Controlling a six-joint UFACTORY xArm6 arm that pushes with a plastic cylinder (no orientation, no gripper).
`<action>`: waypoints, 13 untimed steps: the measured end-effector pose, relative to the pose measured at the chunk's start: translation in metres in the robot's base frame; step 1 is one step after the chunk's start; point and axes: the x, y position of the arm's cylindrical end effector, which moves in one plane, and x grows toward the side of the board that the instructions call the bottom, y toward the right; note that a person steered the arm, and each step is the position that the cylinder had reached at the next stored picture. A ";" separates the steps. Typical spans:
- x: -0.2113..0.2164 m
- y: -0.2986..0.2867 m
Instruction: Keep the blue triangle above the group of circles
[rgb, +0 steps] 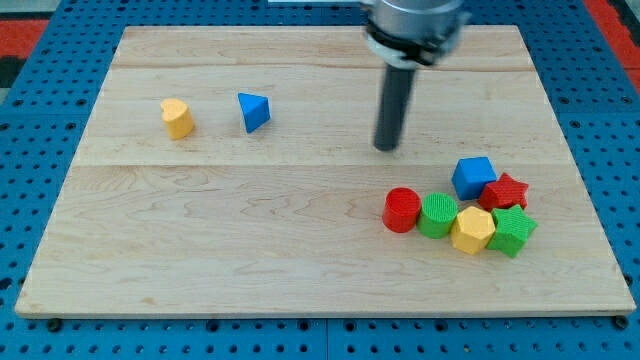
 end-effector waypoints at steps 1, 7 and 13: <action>-0.057 -0.059; -0.080 -0.188; -0.036 -0.078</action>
